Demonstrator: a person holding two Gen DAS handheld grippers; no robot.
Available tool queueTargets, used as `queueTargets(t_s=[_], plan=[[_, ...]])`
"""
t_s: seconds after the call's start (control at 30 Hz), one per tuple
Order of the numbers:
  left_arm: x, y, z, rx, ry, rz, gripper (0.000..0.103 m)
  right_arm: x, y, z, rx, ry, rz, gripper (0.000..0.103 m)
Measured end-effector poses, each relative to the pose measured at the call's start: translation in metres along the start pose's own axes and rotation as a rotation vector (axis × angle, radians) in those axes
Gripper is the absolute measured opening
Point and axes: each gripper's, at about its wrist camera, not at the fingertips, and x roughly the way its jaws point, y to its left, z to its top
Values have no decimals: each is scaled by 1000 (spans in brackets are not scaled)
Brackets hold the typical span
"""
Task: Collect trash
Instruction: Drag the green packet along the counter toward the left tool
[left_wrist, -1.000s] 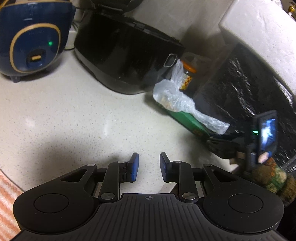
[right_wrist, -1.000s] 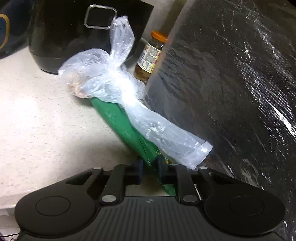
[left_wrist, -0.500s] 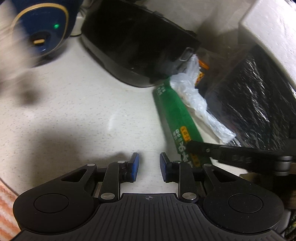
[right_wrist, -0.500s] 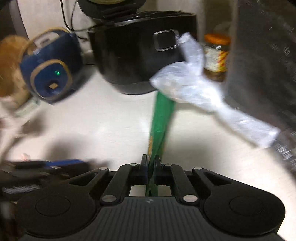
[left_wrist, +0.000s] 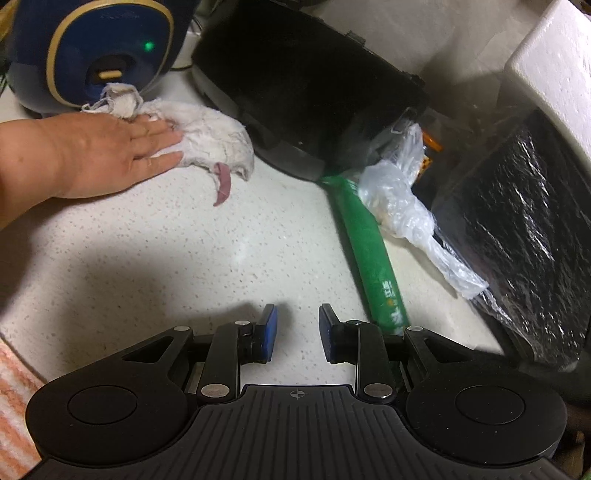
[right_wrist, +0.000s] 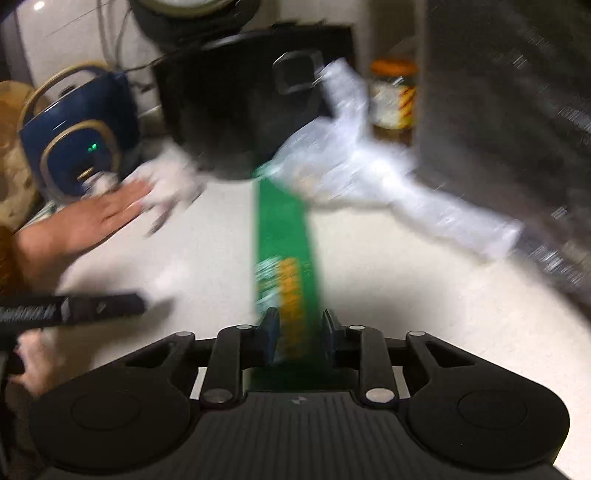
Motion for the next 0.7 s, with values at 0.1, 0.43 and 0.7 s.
queueTargets(t_s=[0.1, 0.43, 0.7], plan=[[-4, 0, 1, -5, -17, 7, 28, 3, 18, -10, -6, 28, 122, 25], [-2, -36, 10, 97, -53, -25, 28, -35, 4, -29, -3, -47, 87, 33], [67, -117, 18, 375, -58, 109, 29, -73, -33, -46, 42, -131, -45, 39]])
